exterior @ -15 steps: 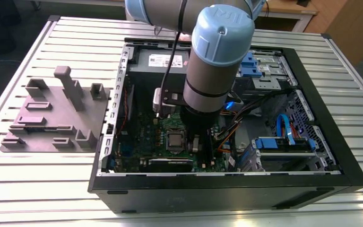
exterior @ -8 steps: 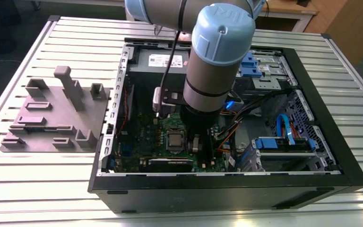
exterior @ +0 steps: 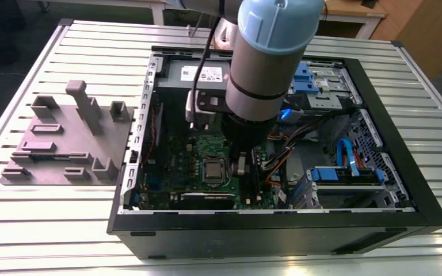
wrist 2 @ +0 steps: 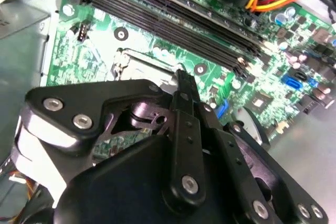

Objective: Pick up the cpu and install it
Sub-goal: 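Install the first cpu locking lever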

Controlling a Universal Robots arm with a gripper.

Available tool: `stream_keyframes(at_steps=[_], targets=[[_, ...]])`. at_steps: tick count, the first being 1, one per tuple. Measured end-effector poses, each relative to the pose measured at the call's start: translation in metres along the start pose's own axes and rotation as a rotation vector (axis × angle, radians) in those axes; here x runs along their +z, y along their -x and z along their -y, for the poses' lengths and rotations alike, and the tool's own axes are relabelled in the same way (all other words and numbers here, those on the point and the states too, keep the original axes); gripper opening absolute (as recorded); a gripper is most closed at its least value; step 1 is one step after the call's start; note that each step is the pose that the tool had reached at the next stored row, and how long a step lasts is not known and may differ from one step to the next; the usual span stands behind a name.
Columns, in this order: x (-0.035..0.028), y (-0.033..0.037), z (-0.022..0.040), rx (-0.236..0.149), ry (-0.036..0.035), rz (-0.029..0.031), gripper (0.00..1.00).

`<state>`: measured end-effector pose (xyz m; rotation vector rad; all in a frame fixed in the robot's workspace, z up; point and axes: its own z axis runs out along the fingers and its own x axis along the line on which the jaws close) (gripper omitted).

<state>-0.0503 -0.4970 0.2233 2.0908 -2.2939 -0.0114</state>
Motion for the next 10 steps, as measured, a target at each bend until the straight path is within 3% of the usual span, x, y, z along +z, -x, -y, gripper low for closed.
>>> stream_keyframes(at_steps=[10], targets=[[-0.0033, -0.0001, -0.0001, 0.0, 0.0, 0.0001, 0.1]])
